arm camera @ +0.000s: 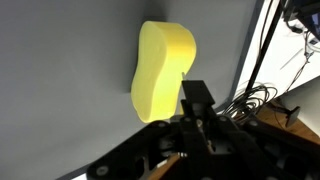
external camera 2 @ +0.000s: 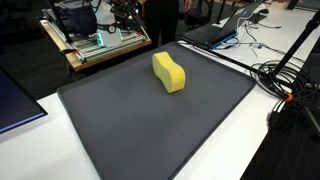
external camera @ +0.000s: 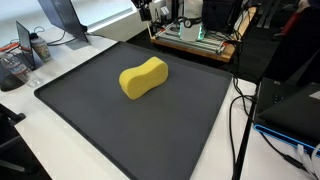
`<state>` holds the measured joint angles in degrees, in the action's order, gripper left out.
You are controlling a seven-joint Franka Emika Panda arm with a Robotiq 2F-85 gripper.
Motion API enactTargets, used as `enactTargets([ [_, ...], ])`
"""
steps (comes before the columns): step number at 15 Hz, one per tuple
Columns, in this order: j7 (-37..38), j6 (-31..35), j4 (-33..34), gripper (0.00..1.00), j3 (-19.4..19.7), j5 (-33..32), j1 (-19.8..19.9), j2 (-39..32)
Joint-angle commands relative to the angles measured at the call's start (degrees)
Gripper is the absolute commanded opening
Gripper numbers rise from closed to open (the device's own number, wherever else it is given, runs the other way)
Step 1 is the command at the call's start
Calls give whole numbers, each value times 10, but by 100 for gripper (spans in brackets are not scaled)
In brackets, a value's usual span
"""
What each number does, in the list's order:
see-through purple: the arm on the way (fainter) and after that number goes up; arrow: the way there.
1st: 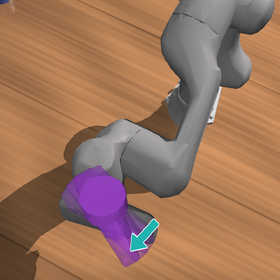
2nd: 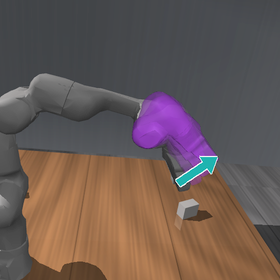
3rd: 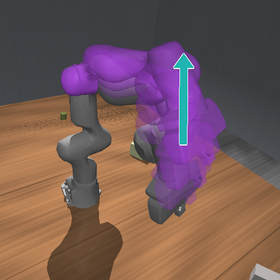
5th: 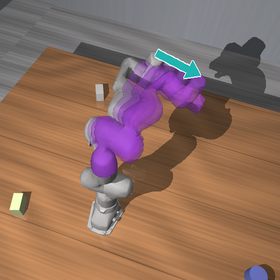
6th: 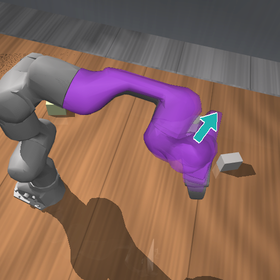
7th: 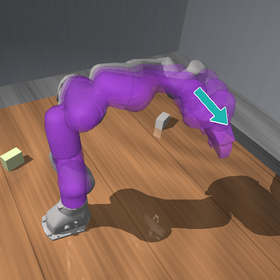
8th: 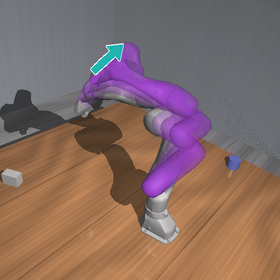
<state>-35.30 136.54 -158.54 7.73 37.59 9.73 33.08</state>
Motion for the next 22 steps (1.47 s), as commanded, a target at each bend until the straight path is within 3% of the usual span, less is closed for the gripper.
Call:
enactTargets([
  [1, 0, 1, 2, 12, -9, 0, 0, 4],
  [5, 0, 2, 1, 12, -13, 0, 2, 6],
  [6, 0, 2, 1, 3, -13, 0, 2, 6],
  [7, -4, -4, 1, 3, -19, 1, -7, 5],
  [11, 10, 18, 1, 3, -70, -1, -39, -3],
  [12, 29, 35, 3, 3, -50, -26, -83, -6],
  [16, 72, 77, 30, 3, -62, -81, -134, -40],
  [18, 100, 97, 51, 3, -62, -131, -148, -68],
  [22, 163, 108, 120, 3, -78, -257, -134, -133],
])
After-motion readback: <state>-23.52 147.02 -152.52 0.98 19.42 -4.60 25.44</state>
